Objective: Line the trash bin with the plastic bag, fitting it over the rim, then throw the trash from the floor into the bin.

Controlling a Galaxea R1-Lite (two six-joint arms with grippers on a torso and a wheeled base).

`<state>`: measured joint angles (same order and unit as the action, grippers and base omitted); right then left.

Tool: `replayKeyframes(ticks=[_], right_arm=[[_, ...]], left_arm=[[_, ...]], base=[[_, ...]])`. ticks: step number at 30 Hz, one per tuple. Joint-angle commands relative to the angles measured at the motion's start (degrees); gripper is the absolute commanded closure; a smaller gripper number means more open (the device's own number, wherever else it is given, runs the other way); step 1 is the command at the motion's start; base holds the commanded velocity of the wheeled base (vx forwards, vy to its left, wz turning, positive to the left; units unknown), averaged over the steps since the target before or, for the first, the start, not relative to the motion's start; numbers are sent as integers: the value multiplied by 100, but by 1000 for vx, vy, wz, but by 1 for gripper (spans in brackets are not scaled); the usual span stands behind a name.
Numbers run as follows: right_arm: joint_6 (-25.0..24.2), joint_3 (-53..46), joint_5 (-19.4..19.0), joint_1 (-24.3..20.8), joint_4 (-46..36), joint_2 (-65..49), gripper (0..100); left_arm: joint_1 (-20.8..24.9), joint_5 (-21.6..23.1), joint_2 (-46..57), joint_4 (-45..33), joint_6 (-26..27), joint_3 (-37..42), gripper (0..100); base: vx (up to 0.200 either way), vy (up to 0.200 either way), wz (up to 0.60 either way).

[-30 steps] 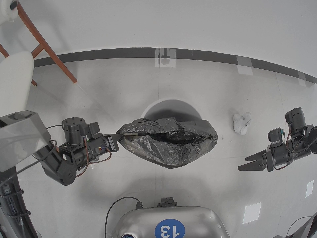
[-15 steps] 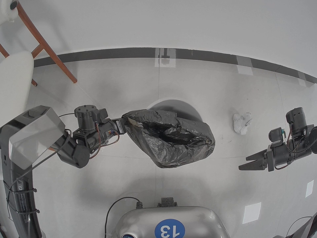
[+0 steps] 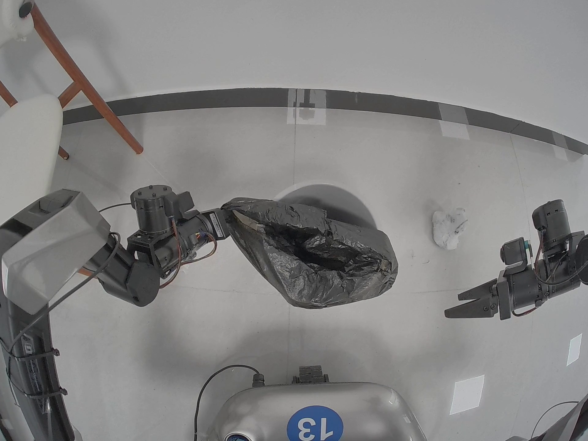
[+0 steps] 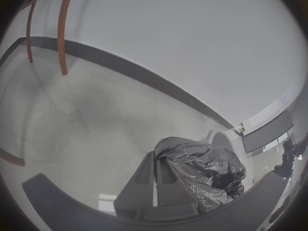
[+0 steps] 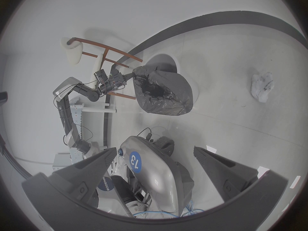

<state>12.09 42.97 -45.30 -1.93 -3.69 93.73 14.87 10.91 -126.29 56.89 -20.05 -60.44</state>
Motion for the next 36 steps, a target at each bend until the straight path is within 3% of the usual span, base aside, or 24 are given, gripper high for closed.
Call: replayKeyframes(ticks=[1, 3, 4, 16, 19, 20, 29, 36], right_arm=[[4, 1, 4, -1, -26, -48, 0], [4, 1, -5, -1, -35, -92, 0], [4, 1, -5, -1, -35, -92, 0], [4, -140, -5, 17, -132, -303, 0], [4, -158, -5, 34, -123, -338, 0], [-5, -166, -5, 34, -132, -365, 0], [-23, -219, -5, 61, -132, -426, 0], [-32, -377, -14, 61, -123, -567, 0]], left_arm=[[7, -36, 131, 111, 37, 85, 100], [16, -54, 149, 138, 1, 68, 100], [16, -54, 149, 138, 1, 68, 0], [-11, -107, 527, 111, -25, 806, 0], [-28, -344, 668, 76, -16, 1017, 0], [-63, -739, 755, 59, -16, 1272, 0], [-55, -2286, 940, 32, 1, 1843, 0], [-11, -2339, 1801, 24, -306, 2739, 0]], base=[[0, 0, 0], [0, 0, 0], [0, 0, 0], [0, 0, 0], [0, 0, 0], [0, 0, 0], [0, 0, 0], [-114, 0, 0]])
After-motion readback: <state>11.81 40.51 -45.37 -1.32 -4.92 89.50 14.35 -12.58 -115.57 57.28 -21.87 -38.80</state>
